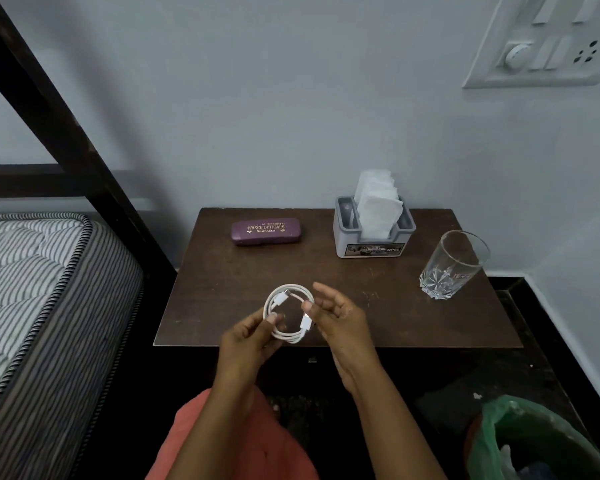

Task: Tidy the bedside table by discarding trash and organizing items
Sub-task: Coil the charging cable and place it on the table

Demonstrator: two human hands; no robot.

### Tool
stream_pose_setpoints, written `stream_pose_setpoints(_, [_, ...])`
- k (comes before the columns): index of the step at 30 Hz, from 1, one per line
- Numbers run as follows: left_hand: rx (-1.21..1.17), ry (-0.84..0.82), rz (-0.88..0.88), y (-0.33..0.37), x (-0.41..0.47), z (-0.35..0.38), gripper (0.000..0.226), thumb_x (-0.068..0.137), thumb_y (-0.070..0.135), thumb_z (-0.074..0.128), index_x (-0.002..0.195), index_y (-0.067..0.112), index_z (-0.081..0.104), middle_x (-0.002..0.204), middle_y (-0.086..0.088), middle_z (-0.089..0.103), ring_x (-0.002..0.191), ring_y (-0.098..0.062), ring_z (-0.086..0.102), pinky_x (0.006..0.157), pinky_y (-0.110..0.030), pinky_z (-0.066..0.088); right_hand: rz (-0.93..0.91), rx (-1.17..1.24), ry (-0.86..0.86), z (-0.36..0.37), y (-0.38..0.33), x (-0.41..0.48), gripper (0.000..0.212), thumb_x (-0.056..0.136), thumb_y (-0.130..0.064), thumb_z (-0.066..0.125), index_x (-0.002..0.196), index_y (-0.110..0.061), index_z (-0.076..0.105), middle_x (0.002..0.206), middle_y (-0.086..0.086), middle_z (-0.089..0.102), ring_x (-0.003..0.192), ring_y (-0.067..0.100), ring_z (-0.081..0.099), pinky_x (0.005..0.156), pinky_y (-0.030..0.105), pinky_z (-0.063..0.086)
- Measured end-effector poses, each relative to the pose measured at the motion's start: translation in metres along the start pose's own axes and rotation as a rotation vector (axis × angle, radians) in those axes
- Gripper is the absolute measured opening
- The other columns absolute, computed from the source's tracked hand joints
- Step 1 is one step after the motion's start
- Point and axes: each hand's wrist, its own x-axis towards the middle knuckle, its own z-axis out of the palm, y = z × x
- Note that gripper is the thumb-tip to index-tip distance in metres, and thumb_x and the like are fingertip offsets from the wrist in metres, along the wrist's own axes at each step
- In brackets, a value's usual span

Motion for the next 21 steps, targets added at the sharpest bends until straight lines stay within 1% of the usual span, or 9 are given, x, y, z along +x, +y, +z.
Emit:
stream_pose_setpoints(3, [0.002, -0.028, -0.033, -0.005, 0.004, 0.000, 0.017, 0.088, 0.006, 0.058, 0.103, 0.006, 0.067, 0.088, -0.007, 0.075, 0.080, -0.013, 0.072, 0.067, -0.017, 0.057, -0.007, -0.006, 0.092, 0.001, 0.000, 0.007, 0.031, 0.074, -0.008, 0.075, 0.103, -0.011, 0.064, 0.087, 0.004, 0.069, 0.074, 0.009, 0.063, 0.061, 0.013, 0.048])
stream_pose_setpoints(6, [-0.003, -0.025, -0.043, -0.008, 0.008, 0.002, 0.016, 0.086, 0.004, 0.061, 0.100, 0.009, 0.067, 0.084, -0.006, 0.076, 0.077, -0.013, 0.072, 0.063, -0.017, 0.056, -0.016, -0.015, 0.152, 0.006, 0.003, 0.014, 0.024, 0.073, -0.009, 0.076, 0.093, -0.014, 0.064, 0.080, 0.003, 0.068, 0.069, 0.010, 0.063, 0.056, 0.014, 0.048])
stream_pose_setpoints(7, [-0.015, -0.010, -0.045, -0.010, 0.010, 0.003, 0.016, 0.086, 0.004, 0.061, 0.100, 0.009, 0.066, 0.082, -0.006, 0.075, 0.075, -0.013, 0.072, 0.062, -0.017, 0.056, -0.019, -0.015, 0.169, 0.008, 0.006, 0.016, 0.023, 0.074, -0.010, 0.075, 0.093, -0.014, 0.063, 0.082, 0.003, 0.068, 0.070, 0.010, 0.063, 0.057, 0.014, 0.049])
stream_pose_setpoints(9, [-0.046, 0.032, -0.041, -0.012, 0.016, 0.004, 0.020, 0.086, 0.004, 0.061, 0.105, 0.008, 0.064, 0.085, -0.007, 0.073, 0.073, -0.010, 0.071, 0.062, -0.017, 0.056, -0.006, 0.014, 0.165, 0.011, 0.011, 0.020, 0.019, 0.080, -0.016, 0.071, 0.097, -0.017, 0.063, 0.090, 0.005, 0.069, 0.077, 0.013, 0.064, 0.067, 0.020, 0.051])
stream_pose_setpoints(11, [-0.086, 0.080, -0.020, -0.014, 0.025, 0.004, 0.029, 0.086, 0.003, 0.060, 0.115, 0.007, 0.059, 0.090, -0.008, 0.070, 0.073, -0.009, 0.070, 0.064, -0.017, 0.056, 0.033, 0.083, 0.106, 0.014, 0.015, 0.021, 0.018, 0.085, -0.019, 0.065, 0.103, -0.020, 0.062, 0.097, 0.005, 0.069, 0.084, 0.012, 0.065, 0.079, 0.028, 0.052])
stream_pose_setpoints(12, [-0.113, 0.100, -0.005, -0.014, 0.029, 0.004, 0.035, 0.086, 0.002, 0.060, 0.120, 0.007, 0.056, 0.092, -0.008, 0.069, 0.074, -0.010, 0.069, 0.064, -0.017, 0.056, 0.044, 0.097, 0.070, 0.014, 0.016, 0.021, 0.023, 0.085, -0.016, 0.064, 0.107, -0.019, 0.060, 0.098, 0.004, 0.069, 0.086, 0.012, 0.066, 0.082, 0.028, 0.053])
stream_pose_setpoints(15, [-0.149, 0.142, 0.019, -0.013, 0.042, 0.004, 0.044, 0.085, -0.001, 0.059, 0.127, 0.011, 0.051, 0.097, -0.009, 0.067, 0.083, -0.014, 0.065, 0.064, -0.016, 0.056, 0.027, 0.089, 0.024, 0.013, 0.019, 0.022, 0.034, 0.085, -0.001, 0.061, 0.117, -0.012, 0.056, 0.092, 0.007, 0.067, 0.084, 0.012, 0.065, 0.076, 0.021, 0.056])
stream_pose_setpoints(17, [-0.124, 0.144, 0.025, -0.014, 0.049, 0.004, 0.041, 0.086, 0.001, 0.059, 0.126, 0.010, 0.053, 0.096, -0.006, 0.067, 0.085, -0.015, 0.065, 0.064, -0.016, 0.056, 0.027, 0.115, 0.055, 0.013, 0.021, 0.027, 0.034, 0.087, 0.002, 0.058, 0.119, -0.009, 0.055, 0.089, 0.009, 0.066, 0.081, 0.012, 0.065, 0.071, 0.018, 0.056])
stream_pose_setpoints(21, [-0.059, 0.148, 0.054, -0.015, 0.059, 0.002, 0.032, 0.090, 0.006, 0.056, 0.122, 0.007, 0.058, 0.105, -0.007, 0.067, 0.090, -0.013, 0.063, 0.067, -0.013, 0.055, 0.038, 0.101, 0.066, 0.015, 0.023, 0.040, 0.029, 0.090, 0.003, 0.052, 0.118, -0.003, 0.059, 0.099, 0.013, 0.067, 0.082, 0.012, 0.065, 0.068, 0.015, 0.056])
